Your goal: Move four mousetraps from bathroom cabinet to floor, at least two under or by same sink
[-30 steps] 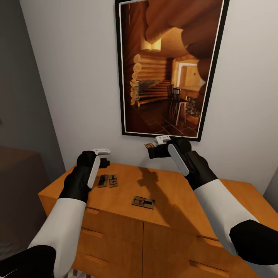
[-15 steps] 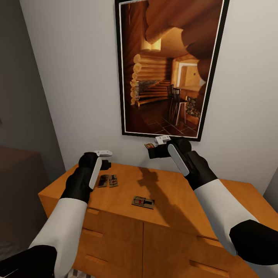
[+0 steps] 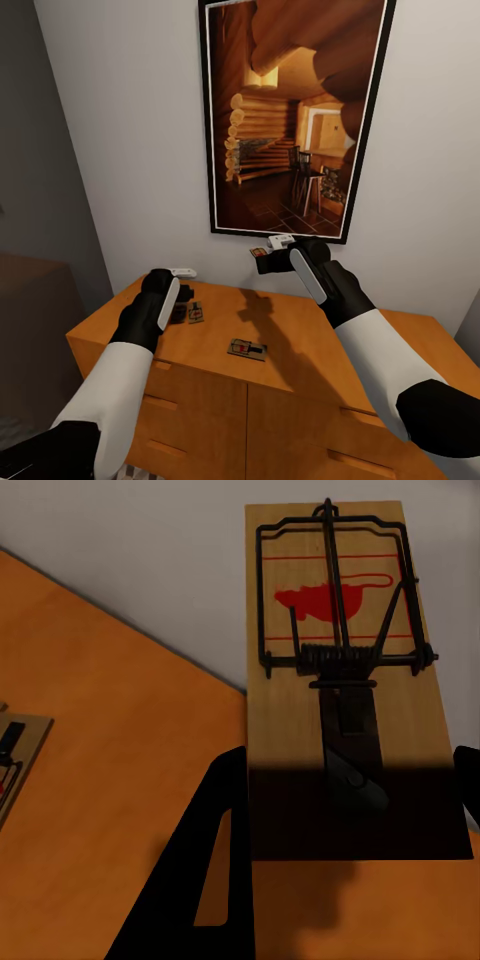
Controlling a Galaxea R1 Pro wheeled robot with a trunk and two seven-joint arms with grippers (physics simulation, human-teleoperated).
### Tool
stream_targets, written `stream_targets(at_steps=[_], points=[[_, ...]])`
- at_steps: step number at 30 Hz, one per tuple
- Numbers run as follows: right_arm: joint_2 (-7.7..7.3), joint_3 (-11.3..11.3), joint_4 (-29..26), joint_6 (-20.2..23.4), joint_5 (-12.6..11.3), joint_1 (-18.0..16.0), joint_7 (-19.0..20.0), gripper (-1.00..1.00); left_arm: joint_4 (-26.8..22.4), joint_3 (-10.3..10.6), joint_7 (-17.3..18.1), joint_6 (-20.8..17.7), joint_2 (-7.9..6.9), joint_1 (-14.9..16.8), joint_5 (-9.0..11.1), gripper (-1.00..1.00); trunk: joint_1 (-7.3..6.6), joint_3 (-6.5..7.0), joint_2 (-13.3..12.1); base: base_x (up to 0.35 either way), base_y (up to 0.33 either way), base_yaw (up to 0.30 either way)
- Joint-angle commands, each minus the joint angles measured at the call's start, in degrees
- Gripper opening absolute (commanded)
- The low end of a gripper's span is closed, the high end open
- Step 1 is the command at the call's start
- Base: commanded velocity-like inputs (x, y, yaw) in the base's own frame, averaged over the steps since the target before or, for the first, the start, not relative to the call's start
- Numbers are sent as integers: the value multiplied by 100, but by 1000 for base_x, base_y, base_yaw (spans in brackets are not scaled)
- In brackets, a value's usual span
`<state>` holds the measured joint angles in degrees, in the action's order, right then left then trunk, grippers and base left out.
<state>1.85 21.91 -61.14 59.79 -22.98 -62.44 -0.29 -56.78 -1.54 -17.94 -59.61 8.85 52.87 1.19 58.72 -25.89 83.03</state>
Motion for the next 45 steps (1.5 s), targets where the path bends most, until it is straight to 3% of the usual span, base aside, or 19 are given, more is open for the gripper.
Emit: stream_targets(at_steps=[1, 20, 31, 45], points=[[0, 1, -1, 21, -6, -5, 0, -100, -2, -13, -16, -21, 6, 4, 13, 100, 0, -7, 4, 0, 0, 0], [0, -2, 29, 21, -9, -5, -6, -100, 20, -2, -23, -39, 28, 3, -33, 100, 0, -7, 4, 0, 0, 0], [0, -2, 32, 21, -13, -5, -6, -100, 273, -6, -17, -38, 111, 4, -897, 100, 0, -7, 4, 0, 0, 0], [0, -2, 32, 21, -14, -5, -6, -100, 287, -13, -16, -39, 114, 3, -1035, 100, 0, -7, 4, 0, 0, 0]])
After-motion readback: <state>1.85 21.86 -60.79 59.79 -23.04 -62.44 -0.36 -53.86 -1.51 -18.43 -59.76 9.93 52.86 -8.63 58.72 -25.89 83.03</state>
